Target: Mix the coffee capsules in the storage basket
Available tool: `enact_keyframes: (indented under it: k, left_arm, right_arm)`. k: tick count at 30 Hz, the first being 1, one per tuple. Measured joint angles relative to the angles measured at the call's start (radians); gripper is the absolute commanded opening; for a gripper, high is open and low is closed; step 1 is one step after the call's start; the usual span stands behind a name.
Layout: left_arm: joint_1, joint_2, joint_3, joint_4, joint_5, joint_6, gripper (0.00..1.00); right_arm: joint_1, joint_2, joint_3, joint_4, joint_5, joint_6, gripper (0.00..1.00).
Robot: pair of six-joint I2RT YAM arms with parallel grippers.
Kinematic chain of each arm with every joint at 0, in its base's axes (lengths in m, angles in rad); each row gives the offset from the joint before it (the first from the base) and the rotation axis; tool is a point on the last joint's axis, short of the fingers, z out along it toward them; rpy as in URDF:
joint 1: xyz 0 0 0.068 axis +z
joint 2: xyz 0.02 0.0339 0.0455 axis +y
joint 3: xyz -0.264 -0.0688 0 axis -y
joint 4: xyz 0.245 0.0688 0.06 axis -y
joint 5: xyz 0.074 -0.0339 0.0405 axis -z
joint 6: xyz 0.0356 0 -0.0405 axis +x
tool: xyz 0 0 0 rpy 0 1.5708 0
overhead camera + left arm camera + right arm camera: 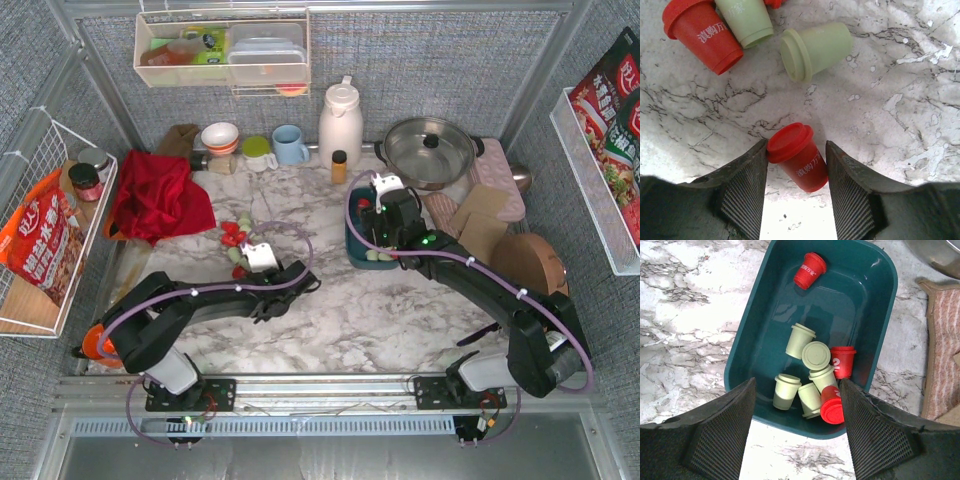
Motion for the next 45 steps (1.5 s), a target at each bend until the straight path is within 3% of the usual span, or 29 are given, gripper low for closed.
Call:
enact_keyframes:
  k: [11,21,25,35,45]
  left_arm:
    - [0.000,0.027,0.036,-0.005,0.002,-0.011,0.55]
    - [-0.014,-0.154,-0.039,0.167,0.019,0.237,0.55]
    - [-0.014,-0.198,-0.059,0.215,0.026,0.296,0.60]
    - [-0.006,-0.116,0.114,-0.214,0.000,-0.179,0.63]
    - [-0.010,-0.010,0.173,-0.272,0.069,-0.393,0.61]
  right_arm:
    - [0.000,0.000,0.002,-0.005,-0.019,0.003,0.72]
    - [0.000,-0.021,0.026,-0.034,-0.090,0.025,0.72]
    - [0.000,-0.025,0.046,-0.064,-0.139,0.030,0.72]
    - [0.000,-0.006,0.069,-0.078,-0.164,0.030,0.72]
    - [0.000,0.002,0.069,-0.083,-0.182,0.030,0.72]
